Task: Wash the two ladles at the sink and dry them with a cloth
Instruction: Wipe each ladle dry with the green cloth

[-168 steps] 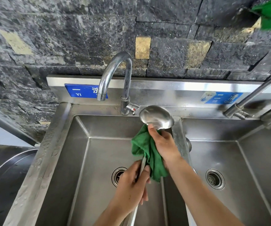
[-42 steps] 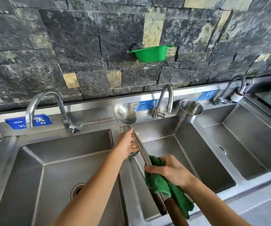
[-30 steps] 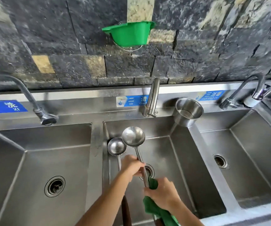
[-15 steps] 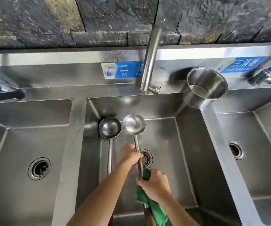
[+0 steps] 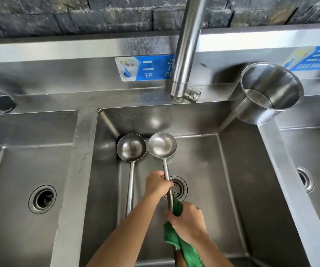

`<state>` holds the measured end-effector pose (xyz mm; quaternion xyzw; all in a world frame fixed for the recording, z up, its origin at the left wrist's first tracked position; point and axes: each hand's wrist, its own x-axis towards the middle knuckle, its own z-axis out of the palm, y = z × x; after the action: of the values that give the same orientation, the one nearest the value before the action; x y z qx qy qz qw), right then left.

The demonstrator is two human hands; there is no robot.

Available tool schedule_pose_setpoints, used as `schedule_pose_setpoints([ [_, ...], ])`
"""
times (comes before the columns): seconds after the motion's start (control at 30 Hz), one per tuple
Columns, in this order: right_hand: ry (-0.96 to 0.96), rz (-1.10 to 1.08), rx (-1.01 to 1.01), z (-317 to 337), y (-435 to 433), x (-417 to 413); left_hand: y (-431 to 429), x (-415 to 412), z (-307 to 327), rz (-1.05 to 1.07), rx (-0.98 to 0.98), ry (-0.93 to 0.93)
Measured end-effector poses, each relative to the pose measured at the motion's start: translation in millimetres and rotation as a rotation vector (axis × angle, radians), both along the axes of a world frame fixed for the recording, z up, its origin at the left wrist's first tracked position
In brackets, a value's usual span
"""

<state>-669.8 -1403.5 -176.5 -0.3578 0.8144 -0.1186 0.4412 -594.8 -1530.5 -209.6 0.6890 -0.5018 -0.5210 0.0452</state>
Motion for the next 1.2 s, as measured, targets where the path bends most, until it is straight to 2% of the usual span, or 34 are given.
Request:
schedule_pose_setpoints([
  [0.93,-0.076,-0.053,0.083,-44,-1,-4,1,-3,-44,-0.061,-0.076,-0.005],
  [1.07,-0.152,-0.091,0.113,-39,5,-11,-1,12,-38,-0.089,-0.216,-0.111],
  [1.2,-0.198,-0.130,0.167,-35,16,-27,-7,47,-32,-0.120,-0.397,-0.435],
])
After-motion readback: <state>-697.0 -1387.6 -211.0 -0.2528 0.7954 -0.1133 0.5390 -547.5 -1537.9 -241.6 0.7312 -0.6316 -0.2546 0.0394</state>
